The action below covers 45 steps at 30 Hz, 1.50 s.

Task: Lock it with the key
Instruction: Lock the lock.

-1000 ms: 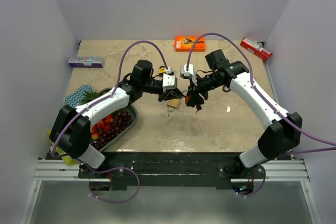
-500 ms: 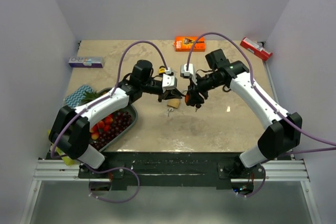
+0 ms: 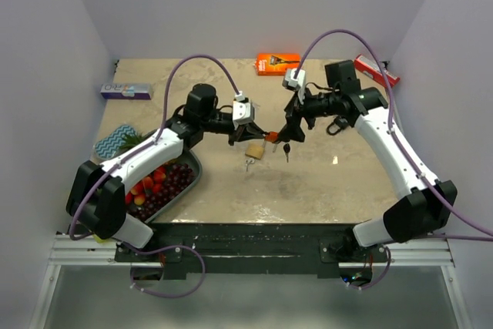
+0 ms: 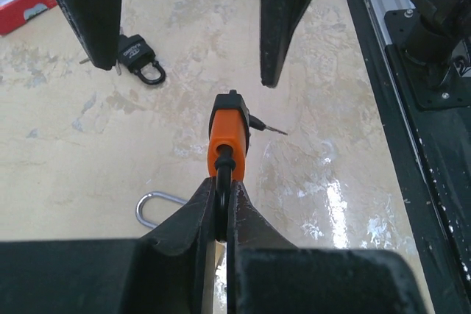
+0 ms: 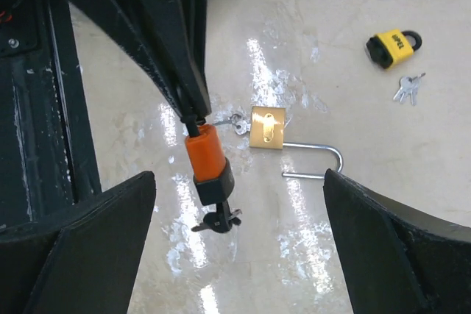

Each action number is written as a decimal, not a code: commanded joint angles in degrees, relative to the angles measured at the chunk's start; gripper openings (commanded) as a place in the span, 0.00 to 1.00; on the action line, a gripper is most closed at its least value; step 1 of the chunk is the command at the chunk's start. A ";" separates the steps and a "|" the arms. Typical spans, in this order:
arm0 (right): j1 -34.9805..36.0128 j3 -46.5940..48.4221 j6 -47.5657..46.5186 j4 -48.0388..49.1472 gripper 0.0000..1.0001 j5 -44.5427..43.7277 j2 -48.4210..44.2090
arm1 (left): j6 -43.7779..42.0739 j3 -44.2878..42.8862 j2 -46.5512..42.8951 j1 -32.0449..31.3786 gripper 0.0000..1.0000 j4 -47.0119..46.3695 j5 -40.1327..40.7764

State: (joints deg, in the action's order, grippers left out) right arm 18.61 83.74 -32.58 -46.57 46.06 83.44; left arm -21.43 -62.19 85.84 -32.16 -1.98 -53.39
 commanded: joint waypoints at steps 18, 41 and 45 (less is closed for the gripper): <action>1.43 -2.53 -14.27 -0.90 0.85 5.70 -3.37 | 5.96 -8.47 -3.75 -0.01 0.00 -3.21 -5.41; 1.69 -2.71 -9.87 2.80 0.00 4.65 -3.02 | -3.43 -11.63 -3.75 2.02 0.32 12.17 -2.16; 1.69 -2.53 -9.96 2.53 0.00 4.65 -2.76 | -4.76 -11.81 -3.58 2.02 0.32 12.53 -2.16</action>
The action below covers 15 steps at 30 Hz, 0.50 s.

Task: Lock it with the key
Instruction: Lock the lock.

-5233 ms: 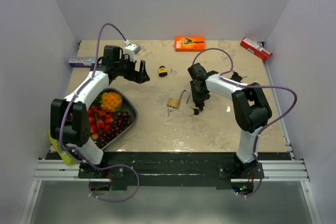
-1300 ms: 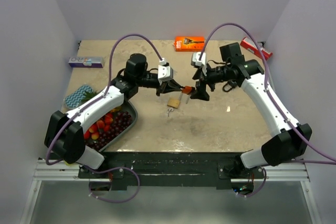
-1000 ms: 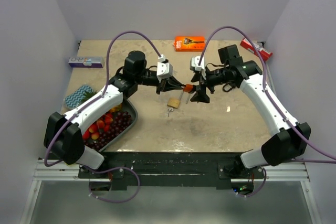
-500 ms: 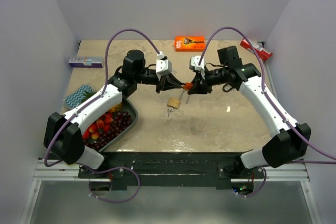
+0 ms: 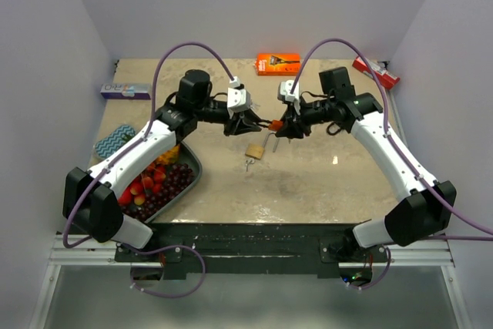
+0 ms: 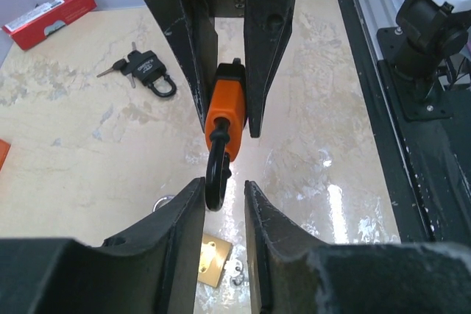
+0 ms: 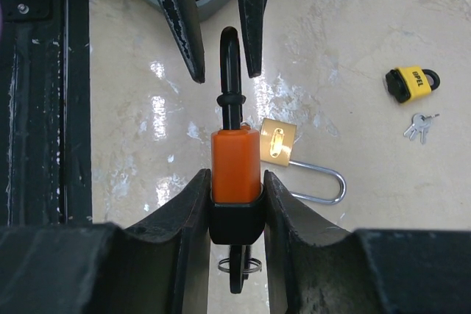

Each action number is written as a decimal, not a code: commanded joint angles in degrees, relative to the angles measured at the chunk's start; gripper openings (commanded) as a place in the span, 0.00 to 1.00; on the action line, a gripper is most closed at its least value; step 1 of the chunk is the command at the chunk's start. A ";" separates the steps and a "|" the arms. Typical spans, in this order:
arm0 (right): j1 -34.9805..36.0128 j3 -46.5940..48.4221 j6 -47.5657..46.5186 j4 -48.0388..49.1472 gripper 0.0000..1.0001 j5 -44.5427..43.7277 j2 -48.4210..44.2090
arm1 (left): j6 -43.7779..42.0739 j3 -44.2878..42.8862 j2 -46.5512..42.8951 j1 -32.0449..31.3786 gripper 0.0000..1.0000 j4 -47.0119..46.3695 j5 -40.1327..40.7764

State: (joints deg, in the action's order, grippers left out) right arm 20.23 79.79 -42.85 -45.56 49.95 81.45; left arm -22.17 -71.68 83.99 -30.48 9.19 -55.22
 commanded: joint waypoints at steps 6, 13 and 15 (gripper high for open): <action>0.07 2.21 0.05 1.18 0.00 0.76 -0.06 | -3.75 -3.29 -1.10 0.42 0.25 0.39 -1.20; 0.07 2.30 0.31 1.35 0.00 0.85 0.02 | -2.26 -3.99 -0.49 0.25 0.14 -0.49 -2.43; 0.07 2.13 1.10 2.66 0.00 1.02 -0.32 | -1.65 -3.91 0.03 0.33 0.07 -0.49 -2.96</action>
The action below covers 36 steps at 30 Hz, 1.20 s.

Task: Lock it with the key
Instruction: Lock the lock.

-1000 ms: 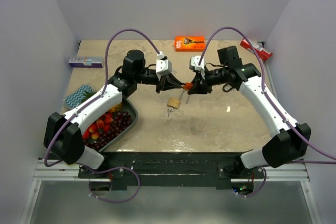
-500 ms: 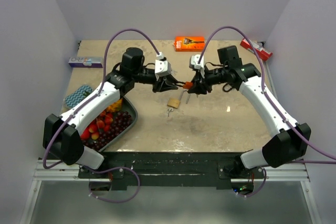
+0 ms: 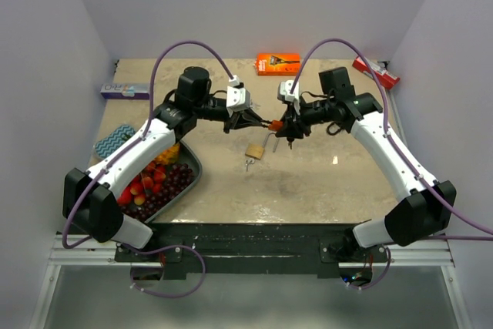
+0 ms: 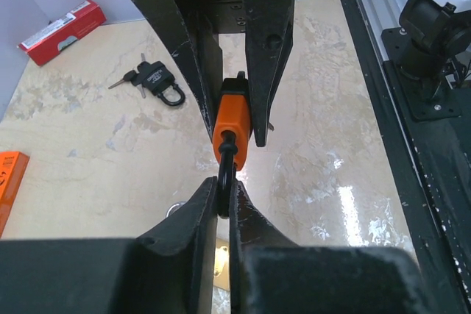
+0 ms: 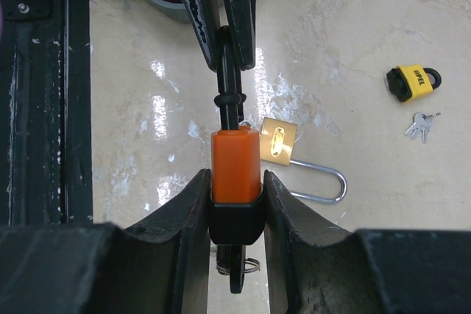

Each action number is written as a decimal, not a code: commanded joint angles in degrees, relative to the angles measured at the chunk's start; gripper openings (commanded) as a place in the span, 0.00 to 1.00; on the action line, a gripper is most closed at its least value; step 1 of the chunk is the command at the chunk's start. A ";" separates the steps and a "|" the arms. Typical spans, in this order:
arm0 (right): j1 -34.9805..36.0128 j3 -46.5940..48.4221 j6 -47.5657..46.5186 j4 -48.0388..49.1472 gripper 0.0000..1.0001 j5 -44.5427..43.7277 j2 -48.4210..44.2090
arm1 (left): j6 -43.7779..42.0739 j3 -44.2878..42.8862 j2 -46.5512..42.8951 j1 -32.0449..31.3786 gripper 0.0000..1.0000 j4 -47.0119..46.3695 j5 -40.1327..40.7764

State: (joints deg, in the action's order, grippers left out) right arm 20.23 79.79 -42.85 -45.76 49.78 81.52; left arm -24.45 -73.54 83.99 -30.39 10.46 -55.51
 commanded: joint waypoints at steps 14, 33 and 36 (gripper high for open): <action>0.16 0.98 2.95 5.86 0.00 1.46 -0.83 | 1.15 -1.52 1.53 -0.02 0.16 -1.40 -1.97; 3.06 -2.18 11.73 22.19 0.00 -0.12 -0.13 | 16.97 1.55 5.49 -3.27 0.00 -18.01 -4.79; 3.24 -2.53 12.70 23.95 0.00 0.05 0.13 | 17.85 2.95 5.66 -3.53 0.00 -19.51 -5.05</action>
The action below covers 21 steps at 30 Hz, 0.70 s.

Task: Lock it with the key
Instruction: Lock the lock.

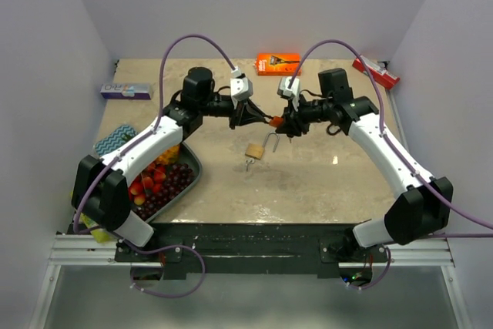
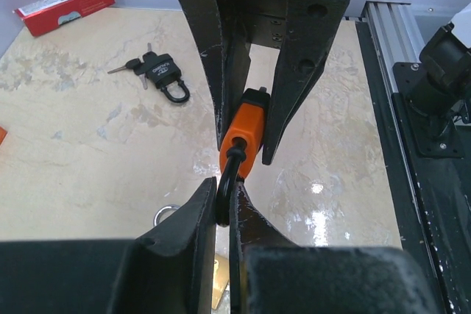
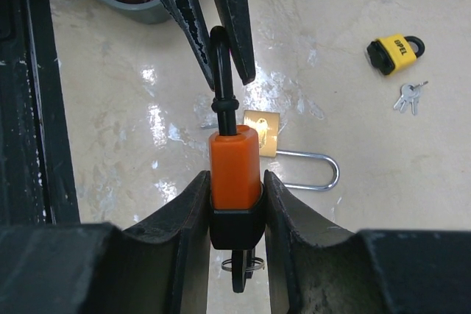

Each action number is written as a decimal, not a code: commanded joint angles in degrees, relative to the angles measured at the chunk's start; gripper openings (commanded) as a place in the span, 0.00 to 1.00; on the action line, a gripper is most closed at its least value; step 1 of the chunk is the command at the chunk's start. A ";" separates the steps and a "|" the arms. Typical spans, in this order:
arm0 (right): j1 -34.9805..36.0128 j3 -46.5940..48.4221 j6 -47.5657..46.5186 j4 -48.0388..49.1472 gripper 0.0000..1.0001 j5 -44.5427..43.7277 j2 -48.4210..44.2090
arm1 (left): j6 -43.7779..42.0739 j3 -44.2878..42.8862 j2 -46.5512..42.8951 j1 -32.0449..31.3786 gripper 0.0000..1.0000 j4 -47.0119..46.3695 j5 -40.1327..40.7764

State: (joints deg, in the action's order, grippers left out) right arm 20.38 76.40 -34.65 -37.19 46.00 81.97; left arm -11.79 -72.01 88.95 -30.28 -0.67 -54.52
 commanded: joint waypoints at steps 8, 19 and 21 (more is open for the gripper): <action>3.44 3.92 2.14 11.36 0.00 11.21 1.87 | 7.23 2.57 1.84 -3.73 0.00 -12.17 -6.82; 3.44 9.37 -4.80 1.43 0.00 16.75 5.03 | -5.25 2.40 1.93 -3.82 0.00 -3.29 -10.07; 3.35 10.69 -6.12 -0.85 0.00 17.20 5.82 | -6.22 1.61 2.37 -3.91 0.00 -1.54 -10.43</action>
State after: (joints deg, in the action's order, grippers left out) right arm 20.49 79.57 -37.50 -44.18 50.48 87.24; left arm -13.52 -69.52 89.80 -30.00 -4.29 -57.65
